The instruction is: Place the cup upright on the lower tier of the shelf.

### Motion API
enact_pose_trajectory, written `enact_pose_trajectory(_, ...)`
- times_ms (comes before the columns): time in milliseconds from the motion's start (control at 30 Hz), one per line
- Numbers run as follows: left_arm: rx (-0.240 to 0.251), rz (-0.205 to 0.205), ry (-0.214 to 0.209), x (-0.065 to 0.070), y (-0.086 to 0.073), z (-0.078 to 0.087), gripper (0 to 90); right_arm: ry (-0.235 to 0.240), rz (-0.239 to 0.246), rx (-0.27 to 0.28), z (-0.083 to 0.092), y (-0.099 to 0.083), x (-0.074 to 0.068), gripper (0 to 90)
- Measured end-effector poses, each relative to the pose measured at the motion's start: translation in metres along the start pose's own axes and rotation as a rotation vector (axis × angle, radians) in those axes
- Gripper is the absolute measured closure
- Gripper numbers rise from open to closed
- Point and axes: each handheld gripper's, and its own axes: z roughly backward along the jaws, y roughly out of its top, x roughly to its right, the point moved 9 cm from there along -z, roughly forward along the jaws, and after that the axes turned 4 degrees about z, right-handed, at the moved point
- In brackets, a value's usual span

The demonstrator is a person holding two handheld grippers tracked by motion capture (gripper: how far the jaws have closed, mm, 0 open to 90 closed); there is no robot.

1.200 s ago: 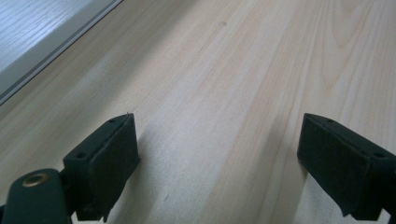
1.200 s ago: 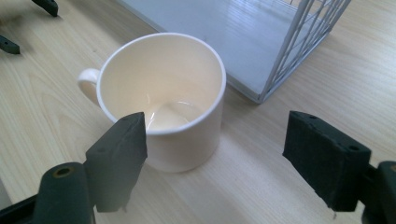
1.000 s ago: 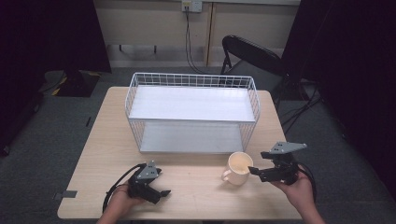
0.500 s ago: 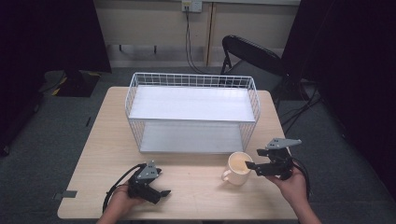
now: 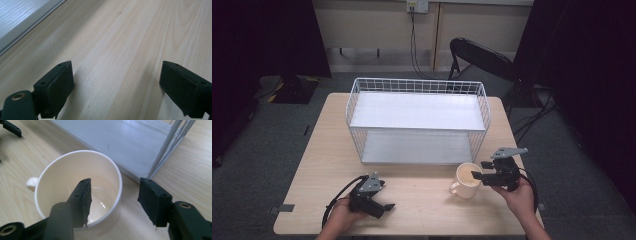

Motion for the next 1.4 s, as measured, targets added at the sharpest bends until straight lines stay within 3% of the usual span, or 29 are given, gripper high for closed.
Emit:
enact_pose_trajectory(133,0.0,0.0,0.0,0.0,0.0,0.0,11.6,-0.015,0.016,-0.024,-0.005,-0.002,-0.002,50.6)
enact_pose_trajectory(433,0.0,0.001,0.0,0.0,0.0,0.0,11.6,-0.019,-0.028,-0.042,-0.014,-0.003,-0.001,62.6)
enact_pose_trajectory(733,0.0,0.0,0.0,0.0,0.0,0.0,11.6,-0.032,-0.04,-0.028,-0.021,-0.003,-0.001,78.0)
enact_pose_trajectory(967,0.0,0.0,0.0,0.0,0.0,0.0,11.6,-0.058,0.001,-0.019,-0.019,-0.001,-0.005,81.4)
enact_pose_trajectory(1400,0.0,0.0,0.0,0.0,0.0,0.0,11.6,-0.037,-0.007,-0.011,-0.023,0.005,-0.013,81.7)
